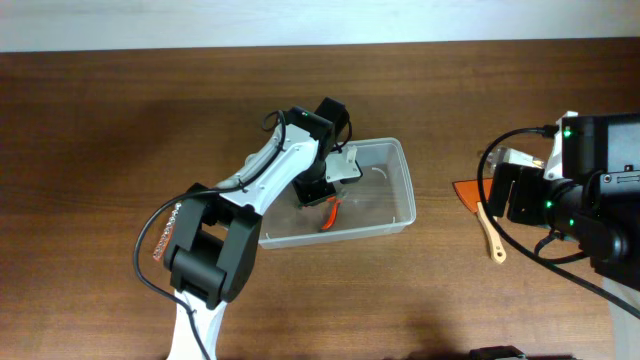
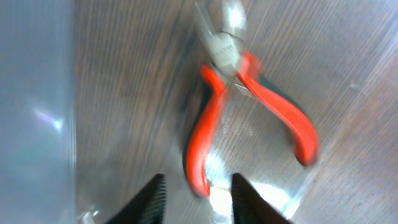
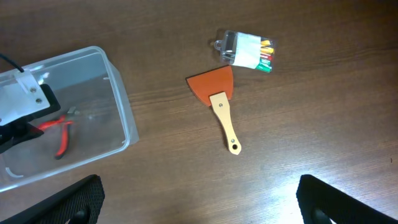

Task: Pack container
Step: 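Carry the red pliers into the container and open the left gripper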

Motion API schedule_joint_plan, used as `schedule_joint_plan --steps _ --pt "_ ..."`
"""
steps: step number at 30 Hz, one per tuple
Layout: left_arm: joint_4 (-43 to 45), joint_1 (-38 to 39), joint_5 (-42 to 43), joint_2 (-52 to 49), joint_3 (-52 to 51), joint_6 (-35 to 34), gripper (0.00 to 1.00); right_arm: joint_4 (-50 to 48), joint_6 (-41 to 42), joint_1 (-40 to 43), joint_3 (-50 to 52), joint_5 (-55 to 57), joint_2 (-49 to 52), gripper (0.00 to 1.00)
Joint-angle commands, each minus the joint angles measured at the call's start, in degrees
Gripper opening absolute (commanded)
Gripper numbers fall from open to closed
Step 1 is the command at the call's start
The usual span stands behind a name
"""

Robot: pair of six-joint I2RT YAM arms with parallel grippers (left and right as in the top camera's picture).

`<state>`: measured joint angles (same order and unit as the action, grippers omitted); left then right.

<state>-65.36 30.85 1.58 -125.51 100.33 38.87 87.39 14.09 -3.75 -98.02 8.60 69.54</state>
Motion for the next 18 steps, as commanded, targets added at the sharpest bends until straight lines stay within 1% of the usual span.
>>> schedule_joint_plan --steps 1,3,5,9,11,12,13,14,15,16,18 --pt "0.17 -0.26 0.11 -0.24 0.04 0.59 0.43 -0.17 -0.35 -0.26 -0.37 1.18 -0.09 0.99" --pt "0.13 -0.26 -2.60 -0.17 0.68 -1.46 0.46 -0.17 -0.35 -0.26 -0.37 1.18 -0.09 0.99" --pt "-0.28 -0.24 -6.47 0.59 2.29 -5.38 0.47 -0.20 -1.31 -0.26 -0.37 1.16 -0.09 0.99" --pt "-2.73 -0.31 -11.04 5.27 7.98 -9.44 0.48 -0.20 -1.81 -0.26 -0.37 1.33 -0.09 0.99" --pt "-4.52 -0.63 -13.99 8.63 10.82 -11.47 0.62 -0.22 -1.81 -0.26 -0.37 1.36 -0.09 0.99" --pt "-5.73 -0.98 -15.50 10.82 12.09 -12.68 0.73 -0.24 -1.81 -0.26 -0.37 1.36 -0.09 0.99" --pt "-6.71 -1.40 -16.22 12.90 12.87 -13.44 0.80 -0.33 -1.81 -0.26 -0.37 1.36 -0.09 0.99" --pt "-7.58 -1.95 -16.28 15.17 13.29 -13.81 0.86 -0.37 -1.81 -0.26 -0.37 1.33 -0.09 0.99" --pt "-8.55 -2.80 -16.24 18.10 13.31 -13.94 0.87 -0.37 -1.79 -0.26 -0.37 1.33 -0.09 0.99" --pt "-9.40 -3.78 -16.22 20.52 13.29 -14.05 1.00 -0.37 -1.79 -0.26 -0.37 1.33 -0.09 0.99" --pt "-11.02 -6.80 -16.17 25.55 13.29 -15.69 0.99 -0.37 -1.79 -0.26 -0.37 1.33 -0.09 0.99"
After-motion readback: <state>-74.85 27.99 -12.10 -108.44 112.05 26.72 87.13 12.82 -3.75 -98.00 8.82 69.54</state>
